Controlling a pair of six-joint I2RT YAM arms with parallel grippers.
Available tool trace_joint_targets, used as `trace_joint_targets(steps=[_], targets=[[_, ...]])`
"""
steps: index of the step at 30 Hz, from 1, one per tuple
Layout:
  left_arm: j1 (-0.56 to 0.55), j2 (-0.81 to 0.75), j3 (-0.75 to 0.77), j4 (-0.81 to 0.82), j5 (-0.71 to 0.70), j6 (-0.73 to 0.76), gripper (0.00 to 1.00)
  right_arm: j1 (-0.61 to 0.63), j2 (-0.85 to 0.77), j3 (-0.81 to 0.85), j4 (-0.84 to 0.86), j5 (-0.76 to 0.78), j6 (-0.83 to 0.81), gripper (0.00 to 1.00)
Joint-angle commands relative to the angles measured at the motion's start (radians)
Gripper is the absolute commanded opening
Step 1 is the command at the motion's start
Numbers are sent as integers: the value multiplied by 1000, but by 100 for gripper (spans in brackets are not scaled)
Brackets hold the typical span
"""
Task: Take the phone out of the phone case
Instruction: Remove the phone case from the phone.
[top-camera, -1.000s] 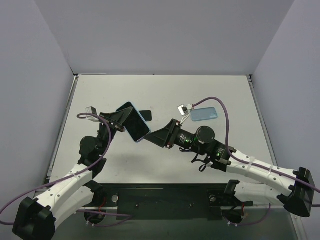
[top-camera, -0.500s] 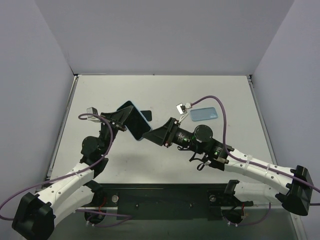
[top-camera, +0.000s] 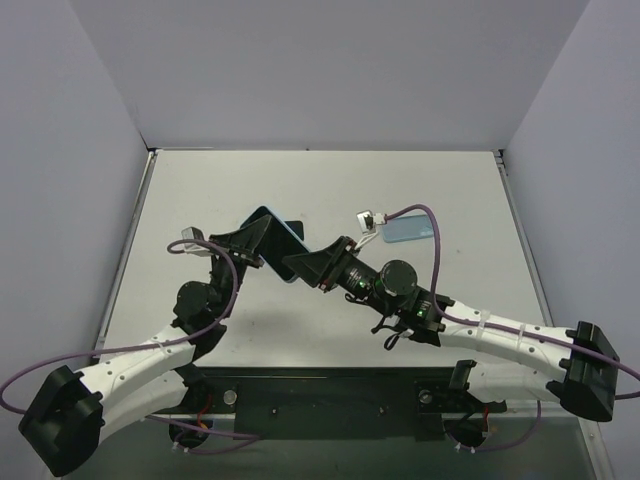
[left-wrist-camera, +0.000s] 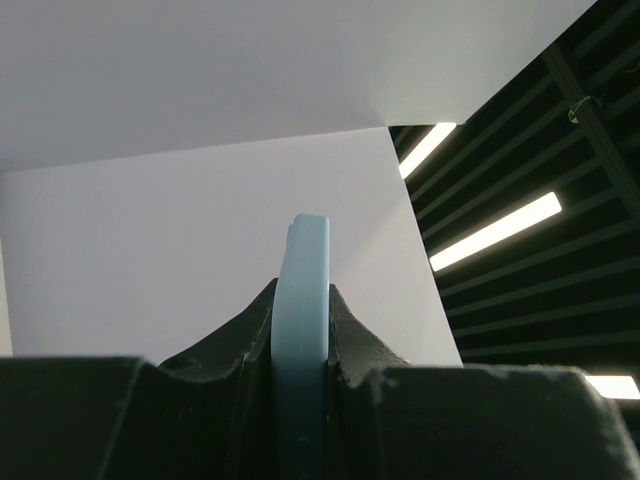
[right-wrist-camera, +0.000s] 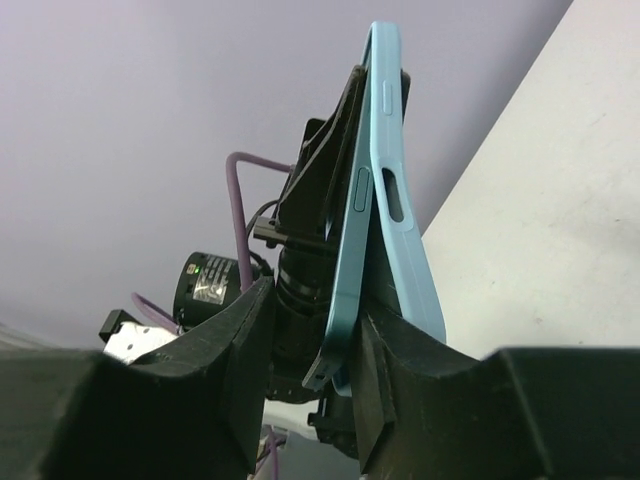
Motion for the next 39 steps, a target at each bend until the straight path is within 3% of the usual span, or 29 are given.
trace_joint_targets(steps=[1, 4, 9, 12, 14, 15, 19, 24, 34, 39], targets=[[-61, -7, -3, 225, 2, -31, 0, -15, 43, -5, 140, 159, -35, 28], [-72, -19, -6, 226, -27, -5, 0, -14, 59, -27, 206, 164, 8, 23], [-89, -27, -15, 251, -64, 32, 0, -18, 69, -54, 258, 170, 55, 0], [-89, -34, -21, 259, -50, 53, 0, -38, 60, -50, 238, 143, 89, 0], [-89, -59, -29, 219, -35, 72, 10, -66, 54, -53, 256, 85, 135, 0], [-89, -68, -39, 202, -21, 81, 23, -72, 42, -54, 252, 69, 158, 0], [-87, -154, -73, 105, 13, 135, 52, -118, -1, -59, 227, -47, 254, 0], [-81, -250, -58, -9, 92, 291, 70, -170, -33, -85, 241, -109, 383, 0], [-79, -234, 3, -149, 269, 428, 76, -210, -20, -119, 422, -149, 578, 0], [-79, -163, 46, -152, 355, 483, 65, -211, -9, -128, 461, -144, 618, 0]])
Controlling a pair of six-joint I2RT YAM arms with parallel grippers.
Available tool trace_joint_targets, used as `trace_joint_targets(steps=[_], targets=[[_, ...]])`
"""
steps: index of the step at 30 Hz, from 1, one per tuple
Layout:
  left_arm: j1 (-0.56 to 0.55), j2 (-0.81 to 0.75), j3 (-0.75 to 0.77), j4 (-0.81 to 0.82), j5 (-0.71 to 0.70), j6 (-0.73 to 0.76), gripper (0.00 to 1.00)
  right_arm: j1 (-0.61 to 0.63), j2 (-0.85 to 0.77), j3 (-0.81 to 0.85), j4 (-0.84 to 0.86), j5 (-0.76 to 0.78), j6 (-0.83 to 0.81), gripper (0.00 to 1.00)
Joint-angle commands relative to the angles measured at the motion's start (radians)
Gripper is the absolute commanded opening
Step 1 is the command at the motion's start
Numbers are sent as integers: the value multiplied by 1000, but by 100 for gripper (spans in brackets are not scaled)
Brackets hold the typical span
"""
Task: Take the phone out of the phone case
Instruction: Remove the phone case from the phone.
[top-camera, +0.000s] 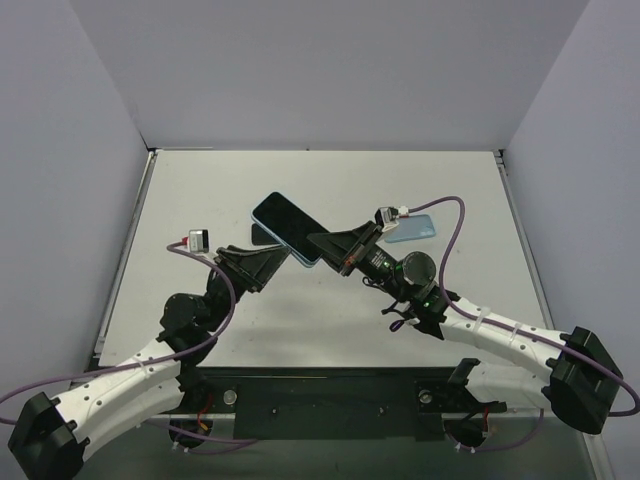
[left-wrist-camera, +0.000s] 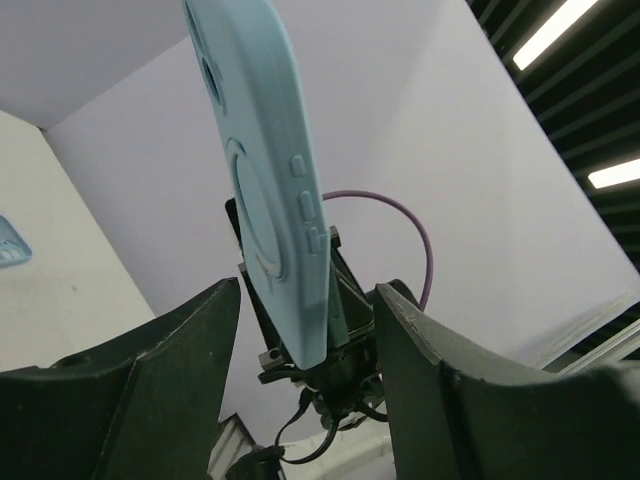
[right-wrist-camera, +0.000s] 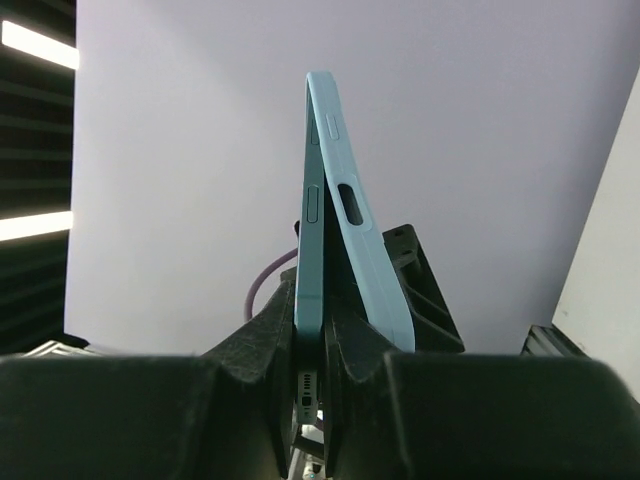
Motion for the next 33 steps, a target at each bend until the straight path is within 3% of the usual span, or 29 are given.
trace_joint_targets(steps=[1, 7, 10, 12, 15, 19, 23, 28, 33], targets=[[-8, 50, 80, -12, 129, 85, 63, -9, -12, 6, 223, 7, 78, 0], [-8, 82, 113, -57, 149, 131, 54, -12, -18, 4, 228, 8, 89, 0], [-12, 82, 113, -57, 157, 144, 44, -14, -23, -10, 237, 27, 98, 0], [-13, 81, 109, -55, 170, 147, 46, -18, -18, -13, 257, 30, 113, 0], [-13, 82, 107, -58, 207, 164, 56, -26, -1, -11, 289, 21, 147, 0], [-13, 73, 101, -86, 220, 182, 57, -28, 29, -22, 346, 13, 184, 0], [-13, 55, 100, -112, 184, 199, 51, -28, 46, -27, 395, 11, 198, 0], [-13, 53, 141, -173, 148, 225, 51, -19, 30, -22, 346, 7, 164, 0], [-13, 55, 195, -342, 70, 263, 41, -17, -12, -13, 278, 4, 119, 0]])
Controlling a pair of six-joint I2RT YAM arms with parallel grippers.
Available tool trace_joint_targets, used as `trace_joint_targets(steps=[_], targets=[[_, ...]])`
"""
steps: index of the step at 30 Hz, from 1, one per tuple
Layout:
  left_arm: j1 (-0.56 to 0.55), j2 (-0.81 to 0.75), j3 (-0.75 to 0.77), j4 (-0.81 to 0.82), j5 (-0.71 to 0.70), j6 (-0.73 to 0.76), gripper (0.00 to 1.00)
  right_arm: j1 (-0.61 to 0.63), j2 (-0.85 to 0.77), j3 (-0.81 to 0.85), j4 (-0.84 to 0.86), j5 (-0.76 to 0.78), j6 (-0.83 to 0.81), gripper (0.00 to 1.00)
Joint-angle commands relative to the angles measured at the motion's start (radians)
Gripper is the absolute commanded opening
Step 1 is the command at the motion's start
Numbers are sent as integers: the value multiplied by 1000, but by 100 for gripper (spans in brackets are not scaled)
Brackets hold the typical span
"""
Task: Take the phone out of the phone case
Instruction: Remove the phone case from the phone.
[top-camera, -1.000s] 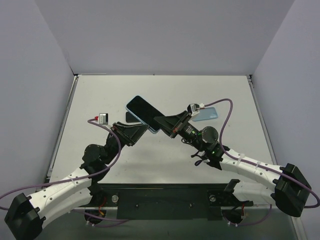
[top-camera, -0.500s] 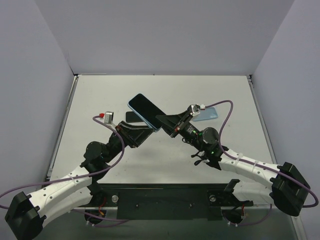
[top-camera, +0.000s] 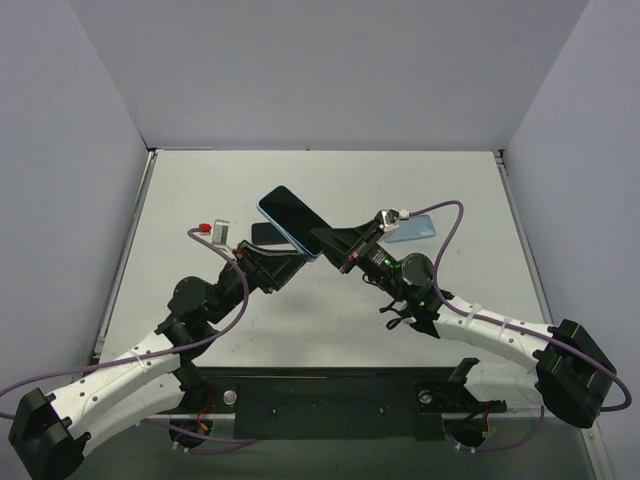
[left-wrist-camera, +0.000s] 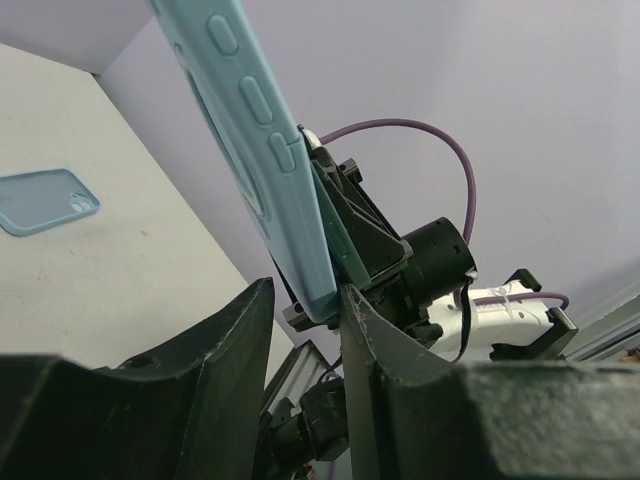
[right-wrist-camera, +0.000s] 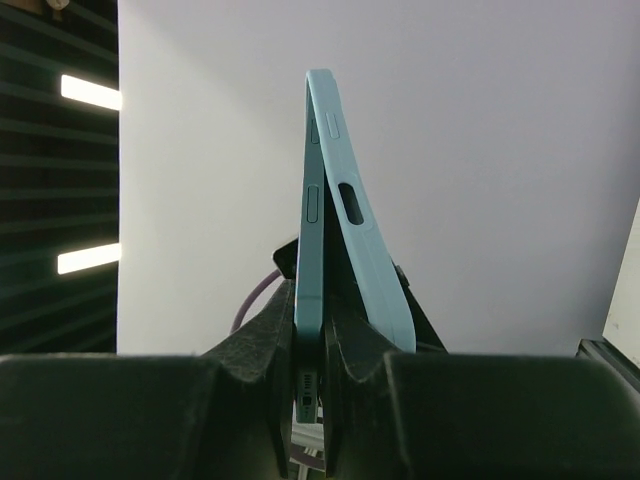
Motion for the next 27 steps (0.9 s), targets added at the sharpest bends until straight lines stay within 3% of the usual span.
trace_joint_targets(steps=[1, 6, 10, 14, 17, 18, 22, 24, 27], targets=[[-1, -5, 85, -154, -89, 62, 40, 7, -79, 34, 118, -8, -41, 0], [-1, 17, 101, -157, -152, 62, 38, 15, -104, 31, 66, -4, -72, 0], [-1, 52, 133, -148, -152, 65, 31, 16, -102, 30, 61, 0, -78, 0], [-1, 80, 140, -98, -136, 49, 17, 16, -112, 30, 40, 1, -101, 0], [-1, 77, 148, -165, -170, 57, 0, 15, -151, 23, -27, 9, -145, 0], [2, 71, 159, -198, -190, 59, 0, 15, -167, 23, -60, 9, -162, 0], [2, 18, 252, -608, -448, 59, 0, 2, -279, 23, -311, 1, -313, 0], [0, 2, 318, -955, -619, 55, 0, -8, -352, 20, -486, 4, -449, 0], [5, -29, 384, -1177, -878, 71, 0, -40, -461, 11, -711, 1, -555, 0]])
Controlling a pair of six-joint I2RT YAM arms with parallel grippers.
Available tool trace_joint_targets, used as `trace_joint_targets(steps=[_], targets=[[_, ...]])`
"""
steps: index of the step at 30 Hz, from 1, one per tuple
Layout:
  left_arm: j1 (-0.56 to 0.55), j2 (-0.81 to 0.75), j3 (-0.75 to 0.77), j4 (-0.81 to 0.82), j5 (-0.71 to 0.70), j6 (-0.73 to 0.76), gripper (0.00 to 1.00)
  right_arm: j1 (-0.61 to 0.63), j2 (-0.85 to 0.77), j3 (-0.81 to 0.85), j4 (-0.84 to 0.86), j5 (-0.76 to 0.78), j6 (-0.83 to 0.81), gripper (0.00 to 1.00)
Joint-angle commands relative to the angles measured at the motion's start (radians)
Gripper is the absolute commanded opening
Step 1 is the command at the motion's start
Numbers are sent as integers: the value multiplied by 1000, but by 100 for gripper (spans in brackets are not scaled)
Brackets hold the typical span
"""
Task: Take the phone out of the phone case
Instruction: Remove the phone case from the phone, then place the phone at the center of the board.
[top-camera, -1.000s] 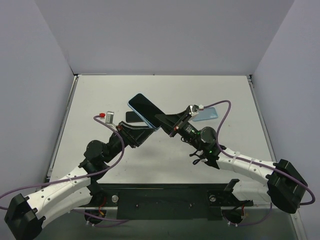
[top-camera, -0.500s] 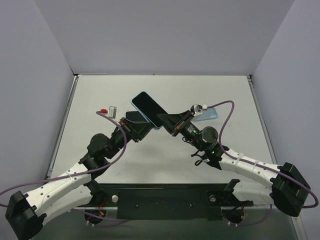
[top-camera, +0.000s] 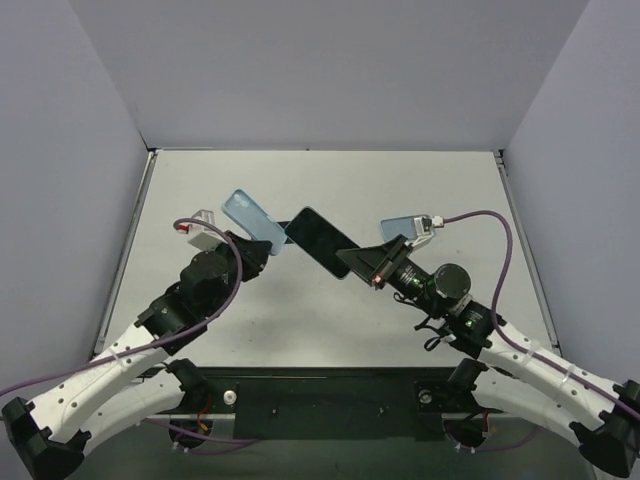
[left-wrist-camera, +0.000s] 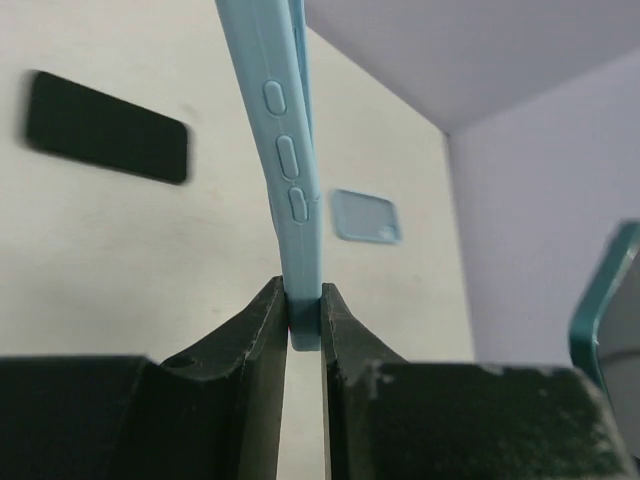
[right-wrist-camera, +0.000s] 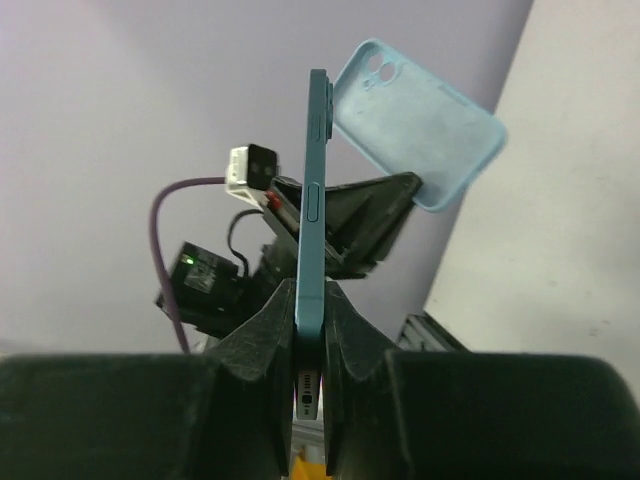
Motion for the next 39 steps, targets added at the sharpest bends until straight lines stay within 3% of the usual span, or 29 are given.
trace_joint_targets(steps=[1, 3, 7, 12, 17, 20, 26, 32, 39], targets=[[8, -78, 148, -515, -439, 51, 0, -48, -134, 34, -300, -22, -275, 0], [8, -125, 182, -581, -568, 119, 0, -106, -122, 104, -498, -64, -396, 0], [10, -226, 246, -599, -638, 275, 0, -166, 2, 252, -825, -100, -640, 0], [8, -303, 314, -571, -572, 407, 0, -202, 260, 423, -924, -267, -816, 0], [10, -345, 304, -523, -417, 444, 0, -214, 560, 551, -768, -534, -770, 0], [8, -352, 304, -525, -376, 437, 0, -205, 725, 678, -722, -606, -684, 0], [7, -358, 308, -516, -319, 424, 0, -203, 1016, 796, -452, -696, -509, 0], [8, -366, 280, -508, -279, 377, 0, -205, 1202, 892, -320, -752, -417, 0], [10, -351, 263, -480, -228, 340, 0, -231, 1302, 939, -301, -771, -406, 0]])
